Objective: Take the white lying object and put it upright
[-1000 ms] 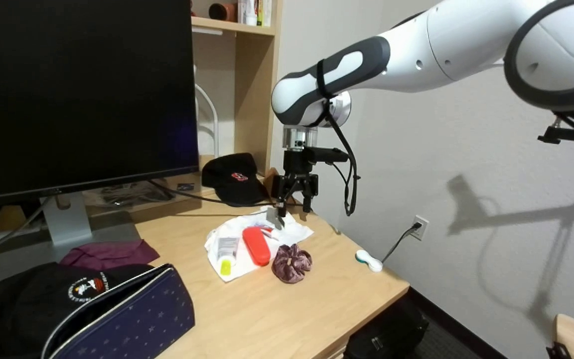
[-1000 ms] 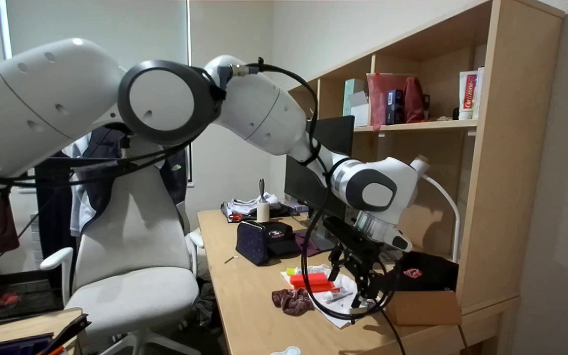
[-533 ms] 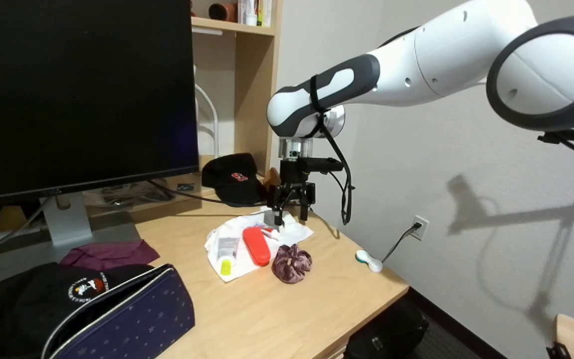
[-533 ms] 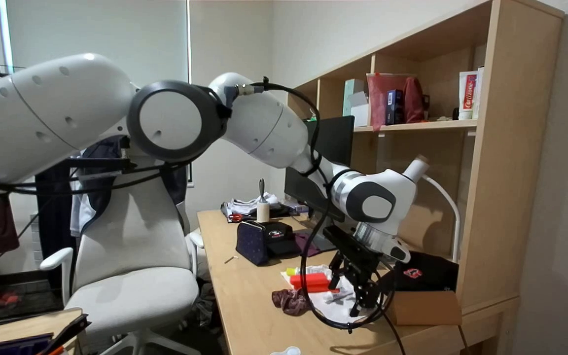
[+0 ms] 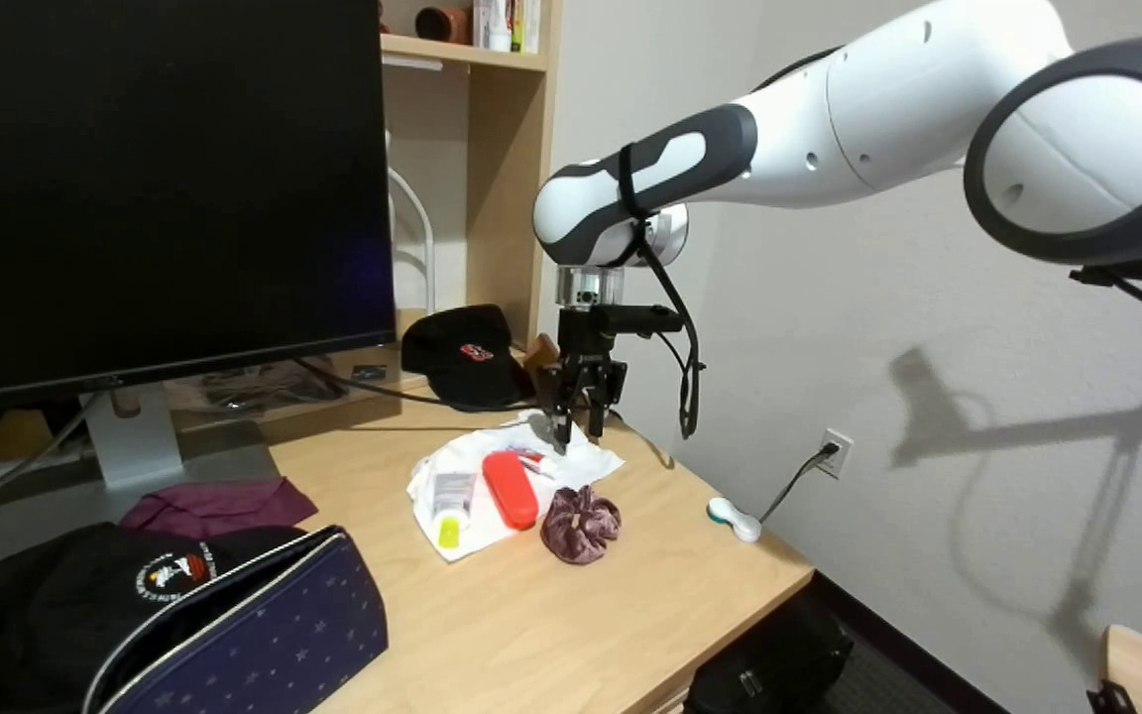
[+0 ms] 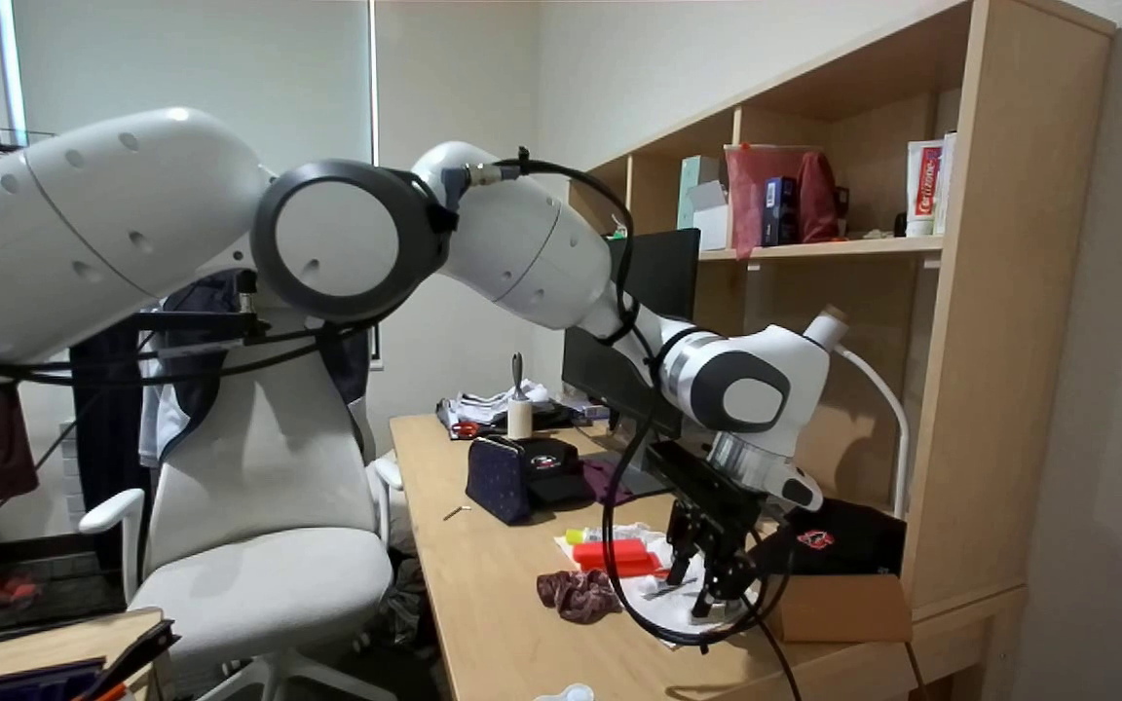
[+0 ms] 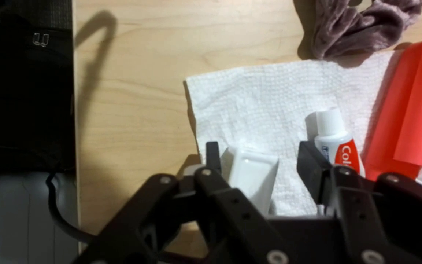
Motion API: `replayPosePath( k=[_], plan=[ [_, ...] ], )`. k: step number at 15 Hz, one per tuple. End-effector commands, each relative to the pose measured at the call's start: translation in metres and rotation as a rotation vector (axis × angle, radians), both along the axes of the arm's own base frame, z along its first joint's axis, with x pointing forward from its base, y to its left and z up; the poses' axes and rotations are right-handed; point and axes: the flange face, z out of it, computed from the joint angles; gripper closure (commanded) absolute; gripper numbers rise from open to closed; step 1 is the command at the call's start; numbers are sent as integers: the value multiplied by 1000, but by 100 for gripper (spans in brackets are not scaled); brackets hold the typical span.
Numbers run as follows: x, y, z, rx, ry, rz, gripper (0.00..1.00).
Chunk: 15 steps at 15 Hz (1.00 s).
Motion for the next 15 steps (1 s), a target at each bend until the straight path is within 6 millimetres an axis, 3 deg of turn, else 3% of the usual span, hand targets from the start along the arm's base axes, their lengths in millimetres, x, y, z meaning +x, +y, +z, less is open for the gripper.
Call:
replayPosePath(
  k=[1,4,8,9,11,15],
  plan=[
    [6,0,1,-27,-7,-22,73],
    [5,-1,-1,-28,-3,-23,92],
    [4,-2,-3,-35,6,-22,98],
    [4,-2,-3,-34,14,-20,69],
    [4,0,-7,-30,12,-22,68],
    [6,7,-13,-18,7,7,44]
  ],
)
